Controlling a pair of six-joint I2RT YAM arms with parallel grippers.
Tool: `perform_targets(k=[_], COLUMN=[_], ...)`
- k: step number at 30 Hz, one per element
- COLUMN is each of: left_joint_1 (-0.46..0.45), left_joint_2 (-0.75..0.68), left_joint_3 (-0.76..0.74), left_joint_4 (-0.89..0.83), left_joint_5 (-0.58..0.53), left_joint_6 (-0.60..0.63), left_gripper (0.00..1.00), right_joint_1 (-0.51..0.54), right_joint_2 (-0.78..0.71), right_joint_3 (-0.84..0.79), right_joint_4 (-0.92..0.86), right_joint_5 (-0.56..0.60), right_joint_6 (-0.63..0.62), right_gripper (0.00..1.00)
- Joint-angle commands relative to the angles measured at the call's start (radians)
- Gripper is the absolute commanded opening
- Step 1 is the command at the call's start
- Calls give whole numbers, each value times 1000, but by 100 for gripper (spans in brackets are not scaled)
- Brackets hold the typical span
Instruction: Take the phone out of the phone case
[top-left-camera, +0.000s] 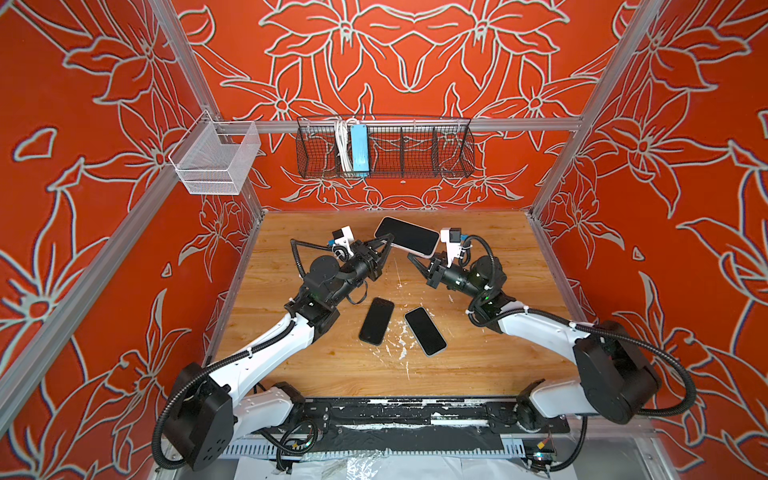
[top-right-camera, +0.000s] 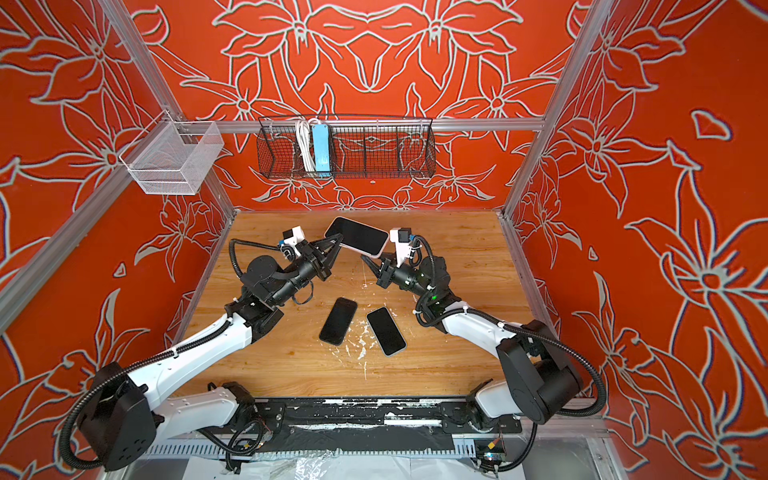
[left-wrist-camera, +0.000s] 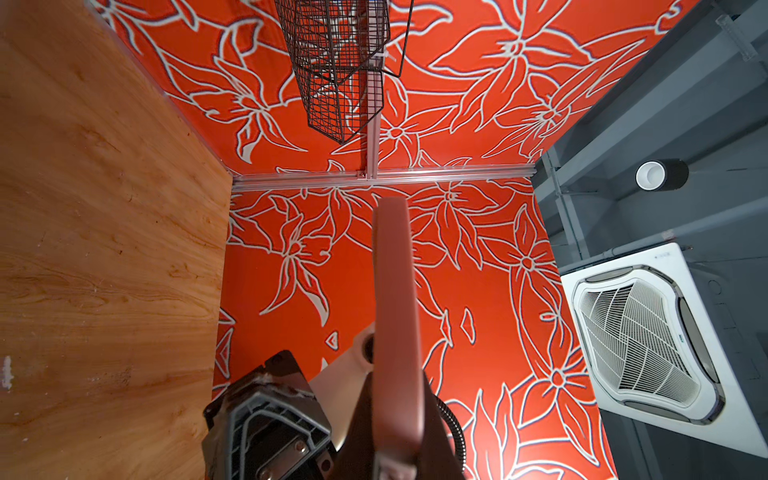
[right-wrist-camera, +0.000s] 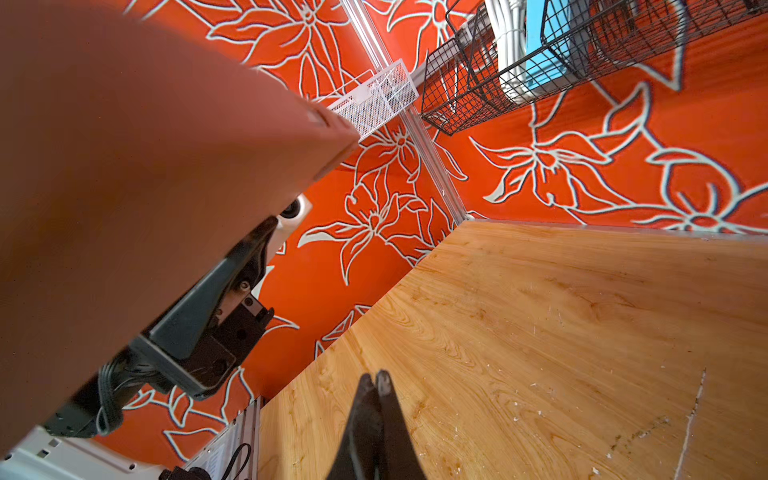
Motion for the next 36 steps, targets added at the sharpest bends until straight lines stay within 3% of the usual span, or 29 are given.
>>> perform_targets(k=[1,3,6,11,16,36], left_joint_1=[3,8,22,36,40,40], left_joint_2=[7,16,33,48,55,32], left_joint_3=[56,63,61,59,60,27], left_joint_4=[105,95,114,130,138,146], left_joint_5=[9,16,28,37,42,46], left_joint_6=[66,90,96,96,94,89], left_gripper=[0,0,0,0,0,0], right_joint_1=[-5,-4,-5,-6,-5,-9], right_joint_2=[-53,-69,-107,-179,-225,-174], right_joint_3=[-3,-3,-27,-44,-35,20], right_joint_4=[-39,-62,-70,-79,-108,-73], right_joint_5=[-59,-106,-135,-185,-161,-147], right_joint_6=[23,33,41,52,52,88], right_gripper=[5,15,22,19,19,16])
